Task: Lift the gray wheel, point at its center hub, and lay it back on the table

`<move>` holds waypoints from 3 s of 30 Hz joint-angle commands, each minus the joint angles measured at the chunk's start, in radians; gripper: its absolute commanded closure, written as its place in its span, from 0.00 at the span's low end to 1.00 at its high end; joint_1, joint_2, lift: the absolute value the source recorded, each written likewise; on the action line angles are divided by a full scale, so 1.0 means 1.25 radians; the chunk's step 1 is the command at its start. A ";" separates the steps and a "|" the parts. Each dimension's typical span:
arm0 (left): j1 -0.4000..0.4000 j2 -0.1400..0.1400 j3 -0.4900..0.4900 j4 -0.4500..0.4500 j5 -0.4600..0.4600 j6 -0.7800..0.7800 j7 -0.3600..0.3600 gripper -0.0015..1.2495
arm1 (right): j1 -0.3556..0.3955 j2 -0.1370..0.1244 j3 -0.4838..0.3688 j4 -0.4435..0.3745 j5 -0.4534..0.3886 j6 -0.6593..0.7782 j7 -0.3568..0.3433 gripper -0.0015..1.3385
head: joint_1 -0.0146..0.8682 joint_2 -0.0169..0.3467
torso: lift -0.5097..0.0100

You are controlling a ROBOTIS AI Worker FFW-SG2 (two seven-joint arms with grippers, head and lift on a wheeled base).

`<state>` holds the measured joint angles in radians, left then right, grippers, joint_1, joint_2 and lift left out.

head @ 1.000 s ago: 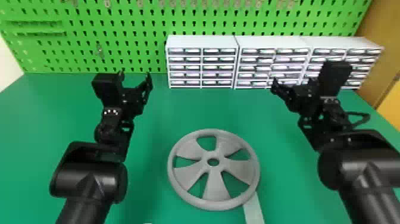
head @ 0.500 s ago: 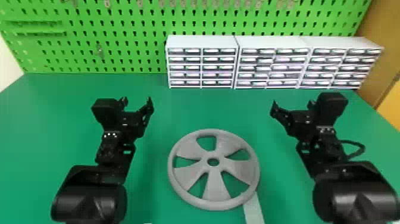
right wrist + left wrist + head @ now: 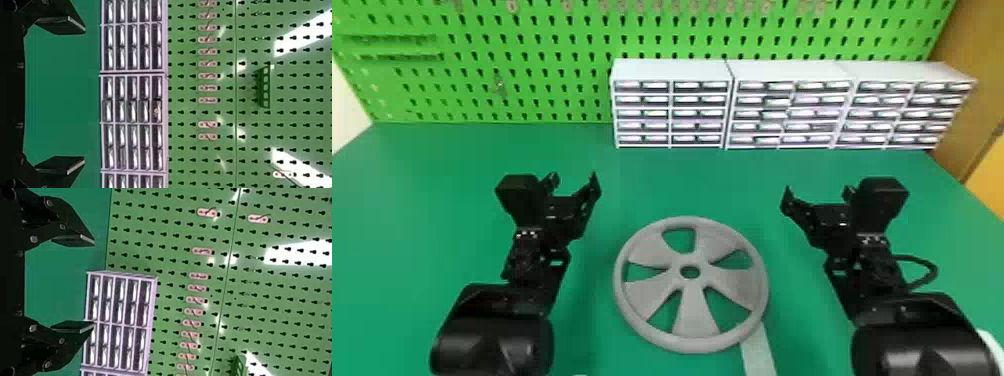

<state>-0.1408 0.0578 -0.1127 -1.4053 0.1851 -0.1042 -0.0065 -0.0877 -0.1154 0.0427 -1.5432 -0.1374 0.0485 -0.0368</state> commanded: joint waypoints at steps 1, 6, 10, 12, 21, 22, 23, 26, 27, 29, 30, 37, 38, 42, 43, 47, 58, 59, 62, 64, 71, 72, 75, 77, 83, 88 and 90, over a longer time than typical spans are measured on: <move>-0.014 -0.003 -0.004 0.020 0.000 -0.005 -0.006 0.40 | -0.005 0.004 0.003 0.001 0.001 0.013 0.000 0.10 | 0.80 0.18 | 0.80; -0.016 -0.009 0.003 0.030 -0.006 -0.005 -0.022 0.40 | -0.013 -0.001 0.011 0.004 -0.014 0.013 0.000 0.10 | 0.80 0.18 | 0.80; -0.019 -0.022 0.015 0.033 -0.020 -0.005 -0.037 0.40 | -0.023 -0.007 0.015 0.004 -0.018 0.014 0.000 0.10 | 0.80 0.18 | 0.80; -0.020 -0.028 0.021 0.033 -0.029 -0.005 -0.044 0.40 | -0.026 -0.010 0.016 0.005 -0.018 0.014 0.000 0.10 | 0.80 0.18 | 0.80; -0.024 -0.035 0.035 0.033 -0.041 -0.005 -0.061 0.40 | -0.024 -0.008 0.016 0.006 -0.018 0.014 0.000 0.10 | 0.80 0.18 | 0.80; -0.025 -0.036 0.034 0.033 -0.041 -0.005 -0.061 0.40 | -0.023 -0.007 0.014 0.006 -0.018 0.014 0.000 0.10 | 0.80 0.18 | 0.80; -0.026 -0.036 0.034 0.033 -0.041 -0.005 -0.061 0.40 | -0.023 -0.007 0.012 0.006 -0.018 0.014 0.000 0.10 | 0.80 0.18 | 0.80; -0.029 -0.036 0.028 0.033 -0.041 -0.005 -0.061 0.40 | -0.024 -0.006 0.009 0.006 -0.018 0.014 0.000 0.10 | 0.80 0.18 | 0.80; -0.029 -0.036 0.028 0.033 -0.043 -0.005 -0.061 0.40 | -0.026 -0.006 0.009 0.006 -0.019 0.014 0.000 0.10 | 0.80 0.18 | 0.80; -0.030 -0.036 0.028 0.033 -0.045 -0.005 -0.064 0.40 | -0.023 -0.002 0.006 0.006 -0.019 0.014 0.000 0.10 | 0.80 0.18 | 0.80; -0.030 -0.036 0.029 0.033 -0.049 -0.005 -0.064 0.40 | -0.021 -0.002 0.005 0.006 -0.018 0.014 0.000 0.10 | 0.80 0.18 | 0.80; -0.030 -0.036 0.032 0.033 -0.067 -0.004 -0.064 0.40 | -0.012 -0.005 0.009 0.009 -0.021 0.014 0.000 0.10 | 0.80 0.18 | 0.80; -0.029 -0.036 0.034 0.033 -0.067 -0.004 -0.064 0.40 | -0.011 -0.005 0.009 0.009 -0.023 0.014 0.000 0.10 | 0.80 0.18 | 0.80; -0.029 -0.036 0.031 0.033 -0.065 -0.004 -0.064 0.40 | -0.011 -0.002 0.006 0.009 -0.025 0.013 0.000 0.10 | 0.80 0.18 | 0.80; -0.030 -0.036 0.031 0.033 -0.067 -0.003 -0.064 0.40 | -0.011 -0.002 0.005 0.009 -0.025 0.013 0.000 0.10 | 0.80 0.18 | 0.80; -0.030 -0.036 0.031 0.028 -0.071 -0.003 -0.064 0.40 | -0.013 -0.002 0.008 0.009 -0.030 0.010 0.000 0.10 | 0.80 0.18 | 0.80; -0.031 -0.035 0.059 0.003 -0.093 0.006 -0.064 0.40 | -0.028 -0.003 0.017 0.006 -0.030 0.000 0.002 0.10 | 0.80 0.18 | 0.80; -0.030 -0.035 0.063 0.003 -0.090 0.006 -0.064 0.40 | -0.028 -0.005 0.021 0.006 -0.030 0.000 0.004 0.10 | 0.80 0.18 | 0.80; -0.026 -0.035 0.068 0.003 -0.085 0.006 -0.064 0.40 | -0.028 -0.011 0.026 0.006 -0.035 -0.002 0.005 0.10 | 0.80 0.18 | 0.80; -0.022 -0.035 0.069 0.001 -0.085 0.006 -0.064 0.40 | -0.026 -0.010 0.025 0.006 -0.037 -0.003 0.006 0.10 | 0.80 0.18 | 0.80; -0.008 -0.035 0.078 -0.016 -0.097 0.012 -0.064 0.40 | -0.024 -0.008 0.022 0.006 -0.036 -0.003 0.006 0.10 | 0.80 0.18 | 0.80; -0.004 -0.035 0.082 -0.019 -0.101 0.015 -0.064 0.40 | -0.023 -0.008 0.022 0.006 -0.036 -0.003 0.006 0.10 | 0.80 0.18 | 0.80; 0.001 -0.035 0.094 -0.031 -0.112 0.022 -0.064 0.40 | -0.021 -0.008 0.016 0.006 -0.035 -0.003 0.006 0.10 | 0.80 0.18 | 0.80; 0.005 -0.035 0.104 -0.034 -0.112 0.023 -0.064 0.40 | -0.017 -0.008 0.011 0.006 -0.035 -0.003 0.006 0.10 | 0.80 0.18 | 0.80; 0.016 -0.035 0.115 -0.048 -0.112 0.027 -0.062 0.40 | -0.014 -0.007 0.004 0.005 -0.035 -0.003 0.006 0.10 | 0.80 0.18 | 0.80; 0.014 -0.034 0.111 -0.058 -0.115 0.027 -0.062 0.40 | -0.017 -0.006 0.008 0.000 -0.035 -0.004 0.006 0.10 | 0.80 0.18 | 0.80; 0.012 -0.035 0.116 -0.058 -0.121 0.028 -0.062 0.40 | -0.021 -0.006 0.009 0.000 -0.035 -0.004 0.006 0.10 | 0.80 0.18 | 0.80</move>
<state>-0.1211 0.0142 0.0273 -1.4716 0.0446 -0.0704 -0.0844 -0.1072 -0.1240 0.0499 -1.5415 -0.1809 0.0442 -0.0291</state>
